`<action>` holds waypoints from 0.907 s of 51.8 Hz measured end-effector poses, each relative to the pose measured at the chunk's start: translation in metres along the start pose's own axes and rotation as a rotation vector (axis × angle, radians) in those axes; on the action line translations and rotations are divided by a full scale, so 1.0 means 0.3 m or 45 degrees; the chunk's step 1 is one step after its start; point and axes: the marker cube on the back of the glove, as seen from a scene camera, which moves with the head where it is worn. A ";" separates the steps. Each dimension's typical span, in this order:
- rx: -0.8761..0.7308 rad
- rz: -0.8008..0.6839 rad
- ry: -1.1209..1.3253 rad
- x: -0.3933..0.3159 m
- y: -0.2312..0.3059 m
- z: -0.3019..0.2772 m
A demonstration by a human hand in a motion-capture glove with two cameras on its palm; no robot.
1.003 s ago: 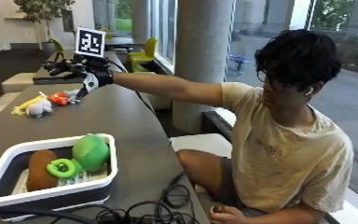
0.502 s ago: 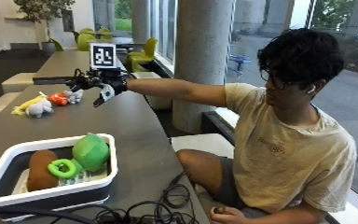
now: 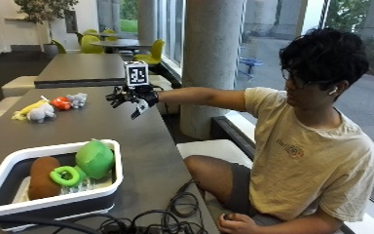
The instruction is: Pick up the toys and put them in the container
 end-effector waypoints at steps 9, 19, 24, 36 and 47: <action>0.010 -0.032 0.015 0.082 0.090 0.034; 0.003 0.077 -0.145 0.115 0.177 0.076; 0.005 0.048 -0.018 0.192 0.218 0.082; 0.001 0.032 -0.035 0.279 0.268 0.124; 0.008 0.052 -0.171 0.310 0.291 0.160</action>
